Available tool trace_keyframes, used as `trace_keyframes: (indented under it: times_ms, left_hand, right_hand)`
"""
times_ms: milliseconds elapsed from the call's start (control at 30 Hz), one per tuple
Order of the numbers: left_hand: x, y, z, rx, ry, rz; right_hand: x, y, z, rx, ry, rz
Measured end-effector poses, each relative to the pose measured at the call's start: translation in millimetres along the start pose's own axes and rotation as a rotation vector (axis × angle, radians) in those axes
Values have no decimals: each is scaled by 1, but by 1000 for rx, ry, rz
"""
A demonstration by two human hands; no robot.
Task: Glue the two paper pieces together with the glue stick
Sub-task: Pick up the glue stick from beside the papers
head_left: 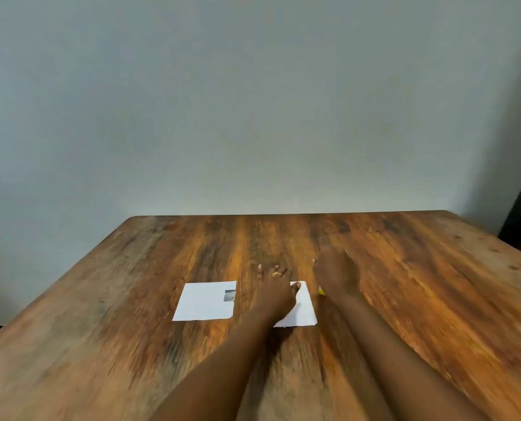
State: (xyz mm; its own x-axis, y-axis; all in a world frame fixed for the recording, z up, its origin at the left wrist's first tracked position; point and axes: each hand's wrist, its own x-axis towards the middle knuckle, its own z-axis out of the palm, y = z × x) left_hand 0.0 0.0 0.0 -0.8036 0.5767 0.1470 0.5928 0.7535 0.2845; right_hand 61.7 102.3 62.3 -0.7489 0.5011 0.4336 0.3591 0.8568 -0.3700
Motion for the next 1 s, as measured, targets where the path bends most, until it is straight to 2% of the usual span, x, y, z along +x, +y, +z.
trace_keyframes:
  times_ms: [67,267,400,533,733,867,1000]
  left_hand:
    - [2,10,5,-67,-10,-4]
    - [9,41,18,-204,0,-8]
    - [15,55,21,-484,39,-108]
    - [21,63,21,-624,112,-166]
    - [19,66,11,-717,270,-145]
    - [13,55,-2,-666,340,-53]
    - [12,33,-16,-405,305,103]
  right_hand:
    - [1,11,-4,22,-37,46]
    - [8,34,8,-7,-107,-35]
    - [10,38,14,20,-109,-73]
    - [15,39,18,51,-117,-41]
    - [30,33,0,168,-146,55]
    - [38,20,-14,139,-261,22]
    - [40,1,-20,139,-323,-38]
